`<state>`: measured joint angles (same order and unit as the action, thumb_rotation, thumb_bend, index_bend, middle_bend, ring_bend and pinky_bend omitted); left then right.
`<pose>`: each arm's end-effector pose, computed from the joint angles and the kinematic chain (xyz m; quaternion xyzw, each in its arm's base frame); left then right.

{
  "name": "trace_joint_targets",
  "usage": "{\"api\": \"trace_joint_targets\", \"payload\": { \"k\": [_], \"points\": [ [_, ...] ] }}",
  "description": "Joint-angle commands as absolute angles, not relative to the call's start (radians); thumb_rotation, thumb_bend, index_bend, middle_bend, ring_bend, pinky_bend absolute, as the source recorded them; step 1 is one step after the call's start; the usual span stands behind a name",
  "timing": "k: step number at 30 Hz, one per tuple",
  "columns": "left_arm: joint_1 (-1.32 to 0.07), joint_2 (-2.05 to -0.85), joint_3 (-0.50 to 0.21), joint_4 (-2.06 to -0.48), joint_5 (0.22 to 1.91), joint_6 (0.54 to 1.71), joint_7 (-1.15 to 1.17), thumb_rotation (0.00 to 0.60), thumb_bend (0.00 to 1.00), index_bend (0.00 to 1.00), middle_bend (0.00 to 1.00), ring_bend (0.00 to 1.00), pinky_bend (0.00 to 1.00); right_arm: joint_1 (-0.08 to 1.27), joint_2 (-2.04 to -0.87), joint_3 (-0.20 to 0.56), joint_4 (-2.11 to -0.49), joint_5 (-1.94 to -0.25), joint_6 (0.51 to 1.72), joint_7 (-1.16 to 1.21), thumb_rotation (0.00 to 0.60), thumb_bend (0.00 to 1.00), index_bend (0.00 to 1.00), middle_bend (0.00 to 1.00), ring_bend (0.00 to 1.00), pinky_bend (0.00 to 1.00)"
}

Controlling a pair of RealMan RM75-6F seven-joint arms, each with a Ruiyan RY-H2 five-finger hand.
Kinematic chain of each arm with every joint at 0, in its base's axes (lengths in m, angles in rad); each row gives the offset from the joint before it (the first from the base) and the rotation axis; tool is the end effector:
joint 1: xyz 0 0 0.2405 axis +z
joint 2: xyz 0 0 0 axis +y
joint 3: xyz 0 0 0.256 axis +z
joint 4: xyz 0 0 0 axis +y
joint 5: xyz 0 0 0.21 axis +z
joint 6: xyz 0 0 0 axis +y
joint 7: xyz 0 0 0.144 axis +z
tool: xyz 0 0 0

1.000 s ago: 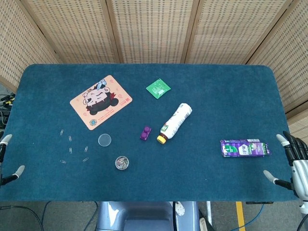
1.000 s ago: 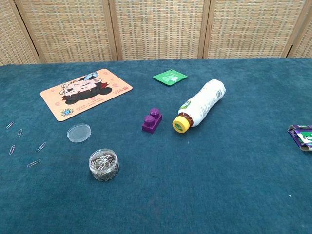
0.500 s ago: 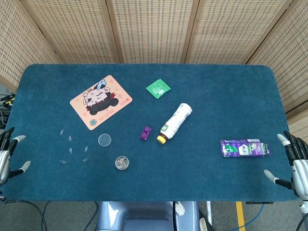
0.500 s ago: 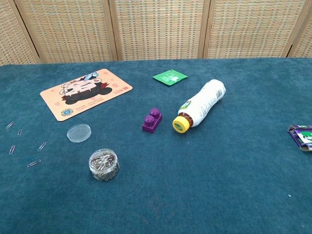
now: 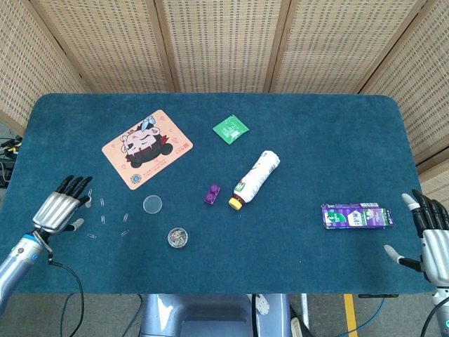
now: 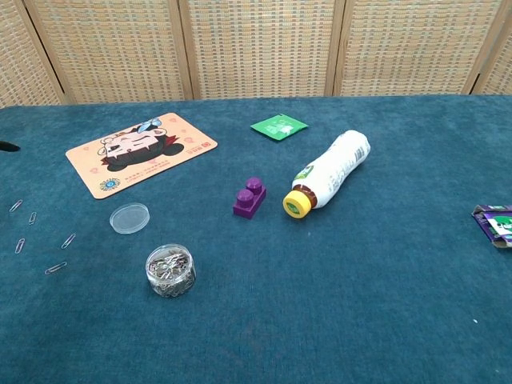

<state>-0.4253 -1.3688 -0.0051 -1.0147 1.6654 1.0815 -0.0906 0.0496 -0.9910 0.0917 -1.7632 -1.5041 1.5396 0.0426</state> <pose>-0.3416 0.2950 0.0826 -0.7866 -0.2800 -0.2534 0.4885 -0.2880 -0.1769 0.1975 0.5611 -0.3857 0.4306 0.5925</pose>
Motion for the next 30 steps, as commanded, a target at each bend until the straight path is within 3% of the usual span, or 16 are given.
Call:
{"api": "trace_joint_targets", "payload": {
  "k": [1, 19, 30],
  "points": [
    [-0.47, -1.43, 0.02, -0.933, 1.701, 1.049, -0.084, 0.6, 0.28, 0.48, 0.0, 0.0, 0.0, 0.052, -0.998, 0.092, -1.764, -1.499, 1.535, 0.027, 0.6, 0.0, 0.05, 0.0, 0.0, 0.0],
    [-0.504, -1.535, 0.077, -0.781, 1.716, 1.043, -0.092, 0.6, 0.29, 0.52, 0.0, 0.0, 0.0, 0.052, -1.006, 0.091, -1.765, -1.495, 1.529, 0.011, 0.6, 0.0, 0.05, 0.0, 0.0, 0.0],
    [-0.52, -1.534, 0.098, -0.791, 1.711, 1.031, -0.051, 0.6, 0.33, 0.52, 0.0, 0.0, 0.0, 0.052, -1.006, 0.091, -1.765, -1.492, 1.527, 0.007, 0.6, 0.0, 0.05, 0.0, 0.0, 0.0]
  ]
}}
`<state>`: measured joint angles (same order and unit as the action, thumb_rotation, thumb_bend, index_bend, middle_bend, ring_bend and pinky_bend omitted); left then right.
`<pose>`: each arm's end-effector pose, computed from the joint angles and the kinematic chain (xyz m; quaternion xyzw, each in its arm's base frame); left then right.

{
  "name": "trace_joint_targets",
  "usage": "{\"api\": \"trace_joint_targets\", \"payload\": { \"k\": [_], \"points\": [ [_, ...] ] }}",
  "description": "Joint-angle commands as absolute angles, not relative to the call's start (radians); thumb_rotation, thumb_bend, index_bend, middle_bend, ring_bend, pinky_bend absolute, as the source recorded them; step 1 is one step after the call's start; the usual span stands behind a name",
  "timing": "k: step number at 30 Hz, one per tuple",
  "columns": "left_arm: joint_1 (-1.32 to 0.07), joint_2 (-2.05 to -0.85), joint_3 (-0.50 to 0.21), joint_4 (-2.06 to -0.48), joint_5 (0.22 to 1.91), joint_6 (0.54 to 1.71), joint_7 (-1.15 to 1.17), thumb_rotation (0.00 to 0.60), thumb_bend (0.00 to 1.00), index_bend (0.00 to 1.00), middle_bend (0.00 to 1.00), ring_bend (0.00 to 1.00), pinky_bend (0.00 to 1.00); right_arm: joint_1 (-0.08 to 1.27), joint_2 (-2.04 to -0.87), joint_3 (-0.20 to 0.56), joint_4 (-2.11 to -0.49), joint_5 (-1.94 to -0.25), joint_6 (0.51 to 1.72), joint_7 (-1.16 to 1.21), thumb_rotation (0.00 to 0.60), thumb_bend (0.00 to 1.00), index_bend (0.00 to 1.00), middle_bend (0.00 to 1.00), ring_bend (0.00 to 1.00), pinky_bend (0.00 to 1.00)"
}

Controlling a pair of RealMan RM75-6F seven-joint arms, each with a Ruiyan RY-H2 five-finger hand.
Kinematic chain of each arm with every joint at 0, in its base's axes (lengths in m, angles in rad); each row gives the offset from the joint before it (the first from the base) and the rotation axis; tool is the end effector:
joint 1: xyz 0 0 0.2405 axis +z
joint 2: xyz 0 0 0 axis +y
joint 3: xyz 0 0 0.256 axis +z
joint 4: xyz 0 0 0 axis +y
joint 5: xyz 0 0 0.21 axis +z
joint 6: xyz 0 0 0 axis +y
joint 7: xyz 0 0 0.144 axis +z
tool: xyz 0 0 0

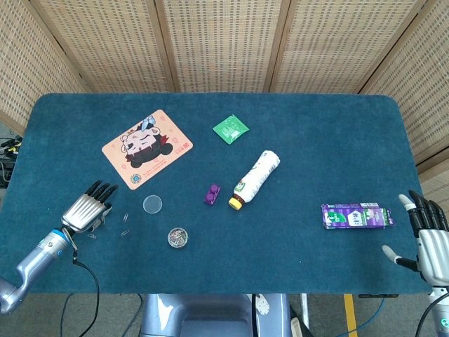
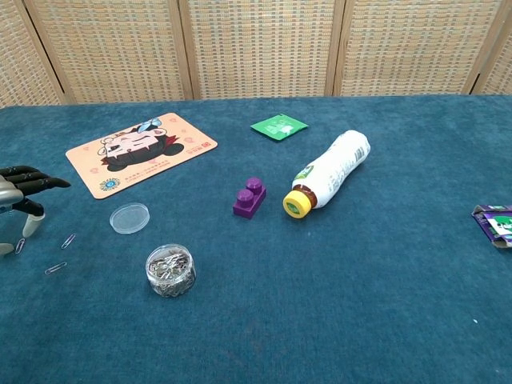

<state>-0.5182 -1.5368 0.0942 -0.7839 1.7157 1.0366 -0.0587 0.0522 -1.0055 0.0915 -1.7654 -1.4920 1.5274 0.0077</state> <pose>-0.3415 0.3122 0.0324 -0.8451 -0.2093 -0.1983 0.4502 -0.2887 -0.1777 0.1920 0.5639 -0.3866 0.4198 0.5969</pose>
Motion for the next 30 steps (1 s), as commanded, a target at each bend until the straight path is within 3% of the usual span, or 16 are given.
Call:
{"api": "trace_joint_targets", "payload": {
  "k": [1, 23, 30],
  "points": [
    [-0.521, -1.533, 0.098, -0.795, 1.709, 1.03, -0.047, 0.6, 0.35, 0.52, 0.0, 0.0, 0.0, 0.052, -1.005, 0.091, -1.765, -1.492, 1.528, 0.008, 0.6, 0.0, 0.05, 0.0, 0.0, 0.0],
    [-0.53, -1.524, 0.112, -0.849, 1.67, 0.997, 0.02, 0.6, 0.39, 0.53, 0.0, 0.0, 0.0, 0.05, -0.999, 0.091, -1.767, -1.492, 1.526, 0.022, 0.6, 0.0, 0.05, 0.0, 0.0, 0.0],
    [-0.526, -1.536, 0.123, -0.835, 1.671, 0.999, 0.021, 0.6, 0.41, 0.75, 0.0, 0.0, 0.0, 0.05, -0.998, 0.091, -1.766, -1.494, 1.526, 0.026, 0.6, 0.0, 0.05, 0.0, 0.0, 0.0]
  ]
}}
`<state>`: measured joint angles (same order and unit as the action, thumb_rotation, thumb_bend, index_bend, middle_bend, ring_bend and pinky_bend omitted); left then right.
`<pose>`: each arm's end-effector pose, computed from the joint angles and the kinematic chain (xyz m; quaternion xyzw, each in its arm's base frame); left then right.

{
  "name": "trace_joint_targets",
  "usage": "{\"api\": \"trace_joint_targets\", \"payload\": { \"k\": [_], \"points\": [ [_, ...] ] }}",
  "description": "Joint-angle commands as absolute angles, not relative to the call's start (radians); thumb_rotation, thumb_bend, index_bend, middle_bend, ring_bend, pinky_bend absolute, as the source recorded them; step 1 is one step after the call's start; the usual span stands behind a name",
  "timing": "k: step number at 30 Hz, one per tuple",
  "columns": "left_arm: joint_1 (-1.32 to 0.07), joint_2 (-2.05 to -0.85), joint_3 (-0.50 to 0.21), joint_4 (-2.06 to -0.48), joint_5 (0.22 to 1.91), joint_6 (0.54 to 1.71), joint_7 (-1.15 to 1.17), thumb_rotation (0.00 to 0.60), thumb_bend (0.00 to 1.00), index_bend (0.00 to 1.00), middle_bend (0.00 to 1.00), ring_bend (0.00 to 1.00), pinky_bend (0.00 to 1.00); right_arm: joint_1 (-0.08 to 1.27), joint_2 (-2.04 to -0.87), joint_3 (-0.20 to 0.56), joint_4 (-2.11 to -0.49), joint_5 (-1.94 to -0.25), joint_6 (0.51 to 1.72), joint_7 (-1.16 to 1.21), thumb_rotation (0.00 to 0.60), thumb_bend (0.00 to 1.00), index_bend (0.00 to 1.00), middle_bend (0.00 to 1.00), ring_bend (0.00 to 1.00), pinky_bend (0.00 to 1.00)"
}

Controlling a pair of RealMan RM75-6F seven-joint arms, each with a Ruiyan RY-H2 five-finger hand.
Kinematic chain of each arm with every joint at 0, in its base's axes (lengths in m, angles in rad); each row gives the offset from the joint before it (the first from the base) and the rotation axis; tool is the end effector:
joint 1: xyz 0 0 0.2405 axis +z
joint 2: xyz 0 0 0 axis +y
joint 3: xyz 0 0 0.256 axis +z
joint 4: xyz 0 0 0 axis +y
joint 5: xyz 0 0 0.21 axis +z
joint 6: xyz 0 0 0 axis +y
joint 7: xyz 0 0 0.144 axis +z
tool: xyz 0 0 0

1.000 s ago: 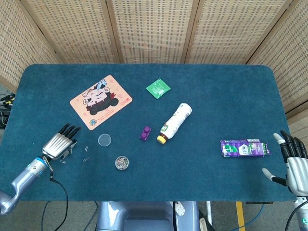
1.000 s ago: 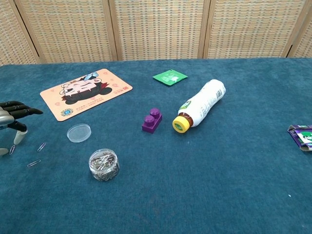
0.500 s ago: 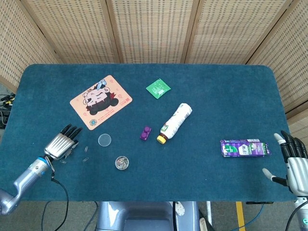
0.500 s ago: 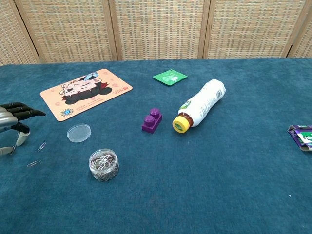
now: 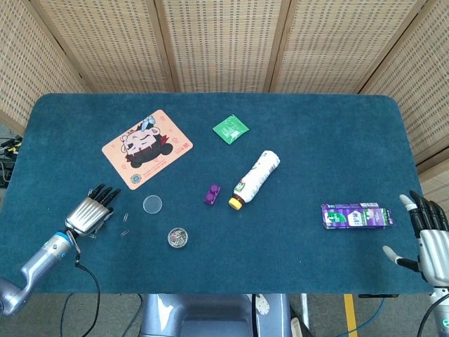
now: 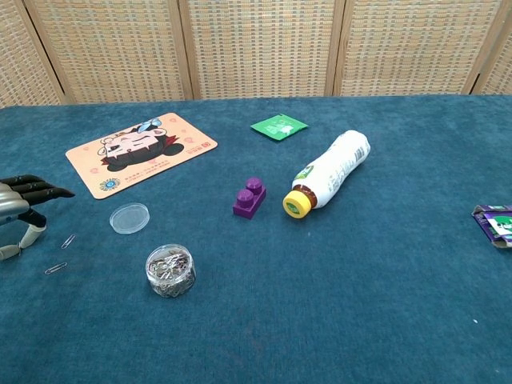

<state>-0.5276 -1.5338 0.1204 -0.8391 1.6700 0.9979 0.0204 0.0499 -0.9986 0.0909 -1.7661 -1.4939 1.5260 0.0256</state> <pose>-0.3403 0.3057 0.0217 -0.8537 -0.2087 -0.1748 0.4440 -0.2892 -0.1770 0.1936 0.5622 -0.3906 0.4225 0.5940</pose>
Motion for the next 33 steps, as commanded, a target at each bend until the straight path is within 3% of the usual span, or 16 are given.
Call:
{"api": "trace_joint_targets", "payload": {
  "k": [1, 16, 24, 33],
  "points": [
    [-0.526, -1.538, 0.125, -0.832, 1.671, 1.0, 0.022, 0.6, 0.41, 0.76, 0.0, 0.0, 0.0, 0.05, -0.998, 0.091, -1.766, -1.495, 1.526, 0.027, 0.6, 0.0, 0.05, 0.0, 0.0, 0.0],
    [-0.522, -1.518, 0.111, -0.853, 1.658, 1.049, -0.012, 0.6, 0.42, 0.79, 0.0, 0.0, 0.0, 0.046, -0.992, 0.091, -1.767, -1.498, 1.531, 0.045, 0.6, 0.0, 0.05, 0.0, 0.0, 0.0],
    [-0.545, -1.407, 0.063, -1.033, 1.659, 1.134, 0.003, 0.6, 0.43, 0.79, 0.0, 0.0, 0.0, 0.044, -0.985, 0.091, -1.767, -1.5, 1.535, 0.065, 0.6, 0.0, 0.05, 0.0, 0.0, 0.0],
    [-0.579, -1.342, 0.026, -1.276, 1.669, 1.156, 0.089, 0.6, 0.43, 0.79, 0.0, 0.0, 0.0, 0.042, -0.978, 0.092, -1.763, -1.502, 1.537, 0.088, 0.6, 0.0, 0.05, 0.0, 0.0, 0.0]
  ]
}}
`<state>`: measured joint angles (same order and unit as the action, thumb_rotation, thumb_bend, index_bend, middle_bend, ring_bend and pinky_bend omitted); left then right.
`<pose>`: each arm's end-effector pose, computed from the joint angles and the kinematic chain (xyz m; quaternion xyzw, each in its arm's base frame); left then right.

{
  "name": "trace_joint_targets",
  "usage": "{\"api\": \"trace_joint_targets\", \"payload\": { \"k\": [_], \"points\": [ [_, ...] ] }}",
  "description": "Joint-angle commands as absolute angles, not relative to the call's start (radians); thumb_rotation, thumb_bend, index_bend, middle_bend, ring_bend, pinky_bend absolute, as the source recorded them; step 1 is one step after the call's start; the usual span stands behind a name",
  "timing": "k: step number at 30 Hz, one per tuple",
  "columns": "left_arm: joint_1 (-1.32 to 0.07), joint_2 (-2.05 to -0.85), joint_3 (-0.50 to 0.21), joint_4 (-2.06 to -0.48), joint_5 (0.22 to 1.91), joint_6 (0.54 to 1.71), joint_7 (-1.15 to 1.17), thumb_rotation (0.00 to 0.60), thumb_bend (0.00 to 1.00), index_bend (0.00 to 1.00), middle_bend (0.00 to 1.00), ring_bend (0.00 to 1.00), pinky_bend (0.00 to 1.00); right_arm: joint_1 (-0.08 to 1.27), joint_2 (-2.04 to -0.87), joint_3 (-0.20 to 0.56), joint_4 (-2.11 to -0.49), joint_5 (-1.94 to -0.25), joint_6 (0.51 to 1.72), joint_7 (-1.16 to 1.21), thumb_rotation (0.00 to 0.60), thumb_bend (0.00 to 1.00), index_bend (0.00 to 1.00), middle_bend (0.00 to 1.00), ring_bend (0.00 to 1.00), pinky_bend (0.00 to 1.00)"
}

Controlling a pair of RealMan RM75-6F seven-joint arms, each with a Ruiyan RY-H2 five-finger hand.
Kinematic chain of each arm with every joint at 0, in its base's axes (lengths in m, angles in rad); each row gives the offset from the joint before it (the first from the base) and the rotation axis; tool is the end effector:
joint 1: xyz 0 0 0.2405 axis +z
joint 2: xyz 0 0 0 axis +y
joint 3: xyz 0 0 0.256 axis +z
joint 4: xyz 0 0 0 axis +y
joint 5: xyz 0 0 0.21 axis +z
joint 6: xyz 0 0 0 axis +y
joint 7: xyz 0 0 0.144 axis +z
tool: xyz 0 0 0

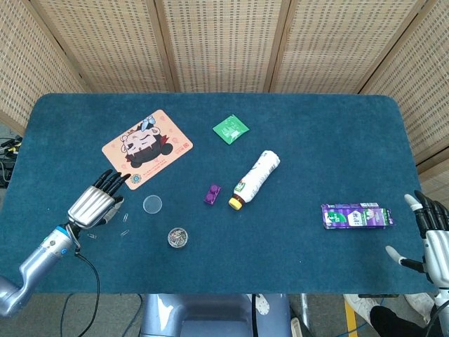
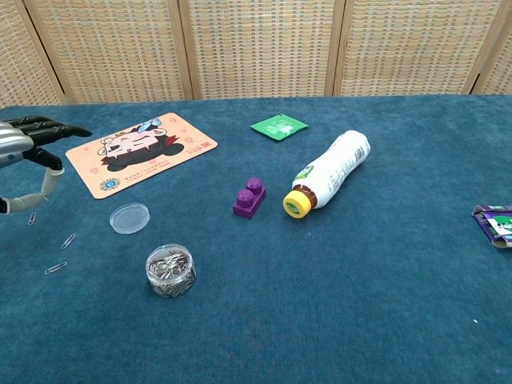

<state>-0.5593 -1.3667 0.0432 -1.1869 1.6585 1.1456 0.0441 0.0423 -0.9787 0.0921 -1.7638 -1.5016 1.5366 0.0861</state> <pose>-0.2685 0.3092 0.0566 -0.8174 -0.2111 -0.3126 0.4353 -0.2901 -0.1750 0.2009 0.5533 -0.3976 0.4369 0.5873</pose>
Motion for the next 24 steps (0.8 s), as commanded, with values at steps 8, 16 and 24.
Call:
{"api": "trace_joint_targets", "payload": {
  "k": [8, 16, 24],
  "points": [
    [-0.622, -1.403, 0.007, -1.415, 1.666, 1.096, 0.21, 0.6, 0.43, 0.79, 0.0, 0.0, 0.0, 0.042, -0.975, 0.092, -1.759, -1.502, 1.535, 0.099, 0.6, 0.0, 0.05, 0.0, 0.0, 0.0],
    [-0.65, -1.474, 0.006, -1.432, 1.646, 1.03, 0.295, 0.6, 0.43, 0.79, 0.0, 0.0, 0.0, 0.043, -0.973, 0.091, -1.756, -1.503, 1.531, 0.111, 0.6, 0.0, 0.05, 0.0, 0.0, 0.0],
    [-0.668, -1.528, 0.007, -1.425, 1.64, 1.002, 0.336, 0.6, 0.43, 0.79, 0.0, 0.0, 0.0, 0.043, -0.969, 0.093, -1.754, -1.498, 1.528, 0.123, 0.6, 0.0, 0.05, 0.0, 0.0, 0.0]
  ]
}}
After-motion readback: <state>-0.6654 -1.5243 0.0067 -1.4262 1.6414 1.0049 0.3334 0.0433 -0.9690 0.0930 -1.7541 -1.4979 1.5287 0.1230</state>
